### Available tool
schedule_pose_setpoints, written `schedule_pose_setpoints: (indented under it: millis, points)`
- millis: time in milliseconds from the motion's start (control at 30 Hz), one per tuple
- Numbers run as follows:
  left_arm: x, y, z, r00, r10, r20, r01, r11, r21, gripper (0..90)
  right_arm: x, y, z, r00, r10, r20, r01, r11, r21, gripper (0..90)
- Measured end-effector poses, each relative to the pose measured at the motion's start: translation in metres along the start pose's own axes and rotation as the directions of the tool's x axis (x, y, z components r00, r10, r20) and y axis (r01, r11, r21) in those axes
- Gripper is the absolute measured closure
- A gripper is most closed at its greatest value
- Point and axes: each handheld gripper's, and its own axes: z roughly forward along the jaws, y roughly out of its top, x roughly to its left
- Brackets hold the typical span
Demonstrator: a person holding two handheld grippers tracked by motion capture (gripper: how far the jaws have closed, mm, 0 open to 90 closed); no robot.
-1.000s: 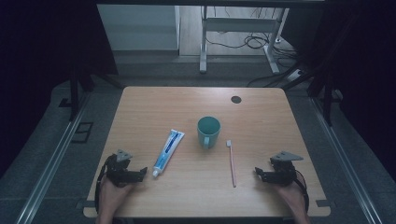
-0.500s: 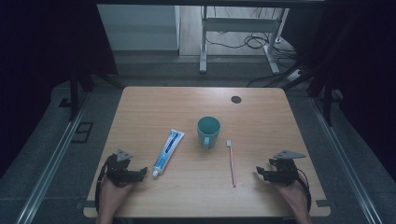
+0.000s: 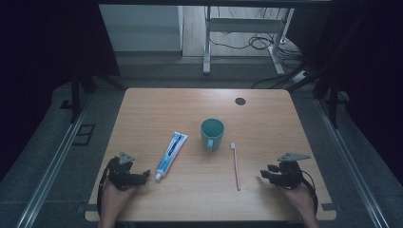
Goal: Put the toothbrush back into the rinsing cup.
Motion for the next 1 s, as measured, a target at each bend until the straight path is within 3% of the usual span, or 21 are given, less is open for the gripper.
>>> schedule_pose_setpoints:
  millis: [333, 500, 833, 1000]
  points:
    - [0.000, 0.000, 0.000, 1.0000, -0.001, -0.001, 0.001, 1.0000, 0.000, 1.7, 0.007, 0.008, 0.003, 0.9975, -0.051, -0.049, 0.052, 0.998, 0.027, 81.1]
    - [0.000, 0.000, 0.000, 1.0000, -0.001, -0.001, 0.001, 1.0000, 0.000, 1.7, 0.013, 0.014, 0.007, 0.9949, -0.072, -0.072, 0.074, 0.997, 0.035, 88.5]
    - [0.000, 0.000, 0.000, 1.0000, -0.002, -0.001, 0.002, 1.0000, 0.000, 1.7, 0.027, 0.028, 0.017, 0.9883, -0.097, -0.117, 0.102, 0.994, 0.034, 89.2]
    - [0.000, 0.000, 0.000, 1.0000, -0.002, -0.001, 0.002, 1.0000, 0.000, 1.7, 0.038, 0.037, 0.025, 0.9805, -0.108, -0.164, 0.114, 0.993, 0.028, 89.2]
